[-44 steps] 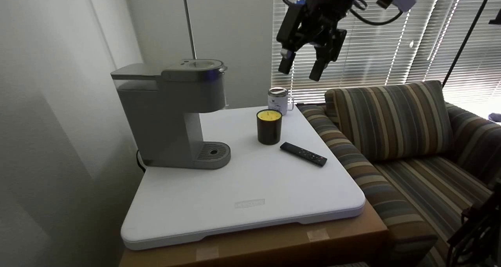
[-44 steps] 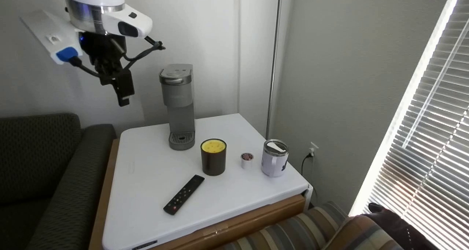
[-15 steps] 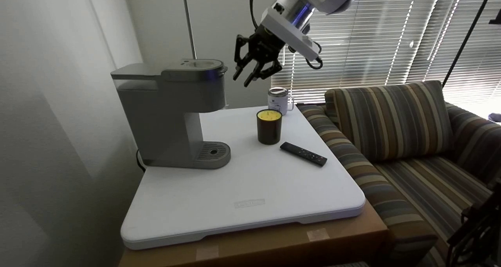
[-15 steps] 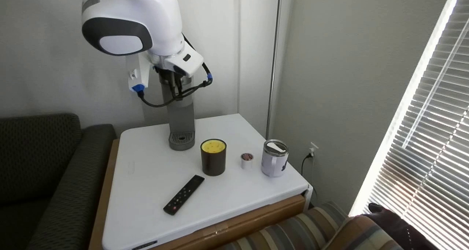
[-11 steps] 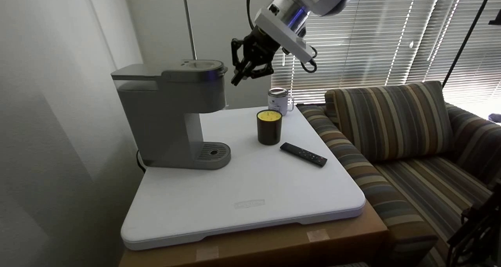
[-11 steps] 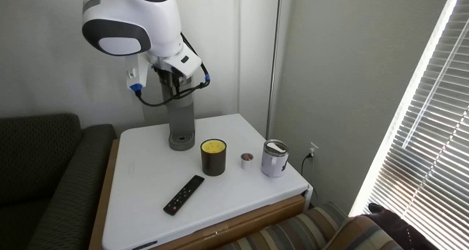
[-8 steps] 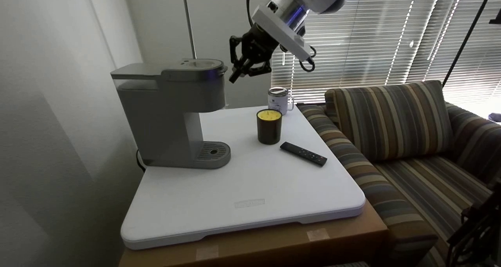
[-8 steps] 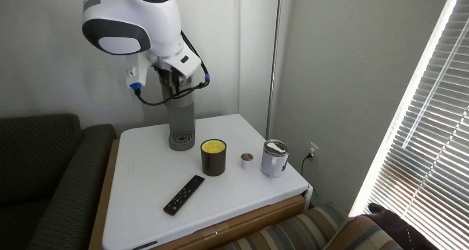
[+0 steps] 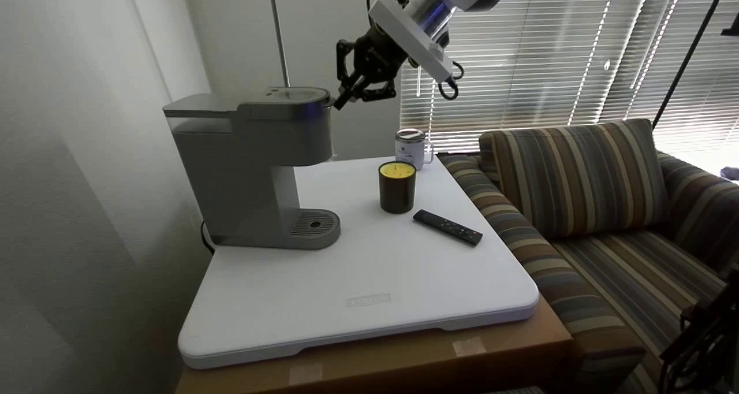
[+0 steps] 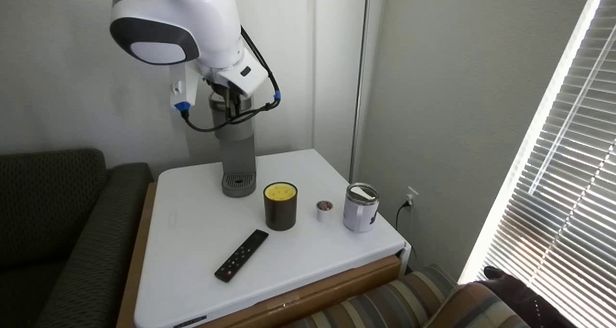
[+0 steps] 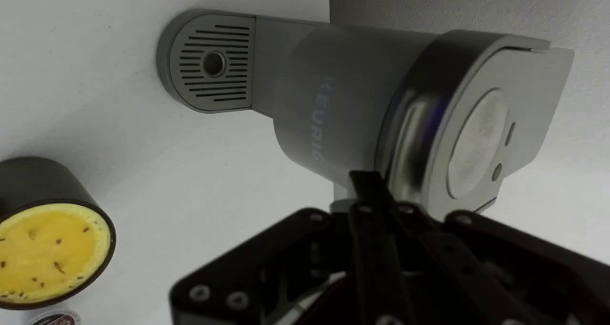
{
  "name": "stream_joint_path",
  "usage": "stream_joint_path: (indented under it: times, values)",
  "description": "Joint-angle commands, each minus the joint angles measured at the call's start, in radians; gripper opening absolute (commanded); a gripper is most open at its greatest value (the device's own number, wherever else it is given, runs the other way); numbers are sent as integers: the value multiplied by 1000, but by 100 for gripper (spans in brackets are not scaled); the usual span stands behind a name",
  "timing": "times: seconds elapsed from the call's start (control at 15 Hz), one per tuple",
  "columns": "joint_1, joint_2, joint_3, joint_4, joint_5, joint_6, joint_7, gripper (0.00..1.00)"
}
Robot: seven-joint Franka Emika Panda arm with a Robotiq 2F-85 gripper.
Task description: Open the coffee machine chamber
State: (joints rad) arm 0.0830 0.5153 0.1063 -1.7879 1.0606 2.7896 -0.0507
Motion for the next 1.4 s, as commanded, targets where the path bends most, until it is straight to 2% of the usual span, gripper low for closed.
stream_joint_path:
  times: [0.0,1.0,1.33]
  values:
    - [-28,-15,31,4,70,12,-68,0]
    - [-26,-82,27,-5,242,-11,-234,0]
    - [-30,-84,35,-3,336,-35,-310,0]
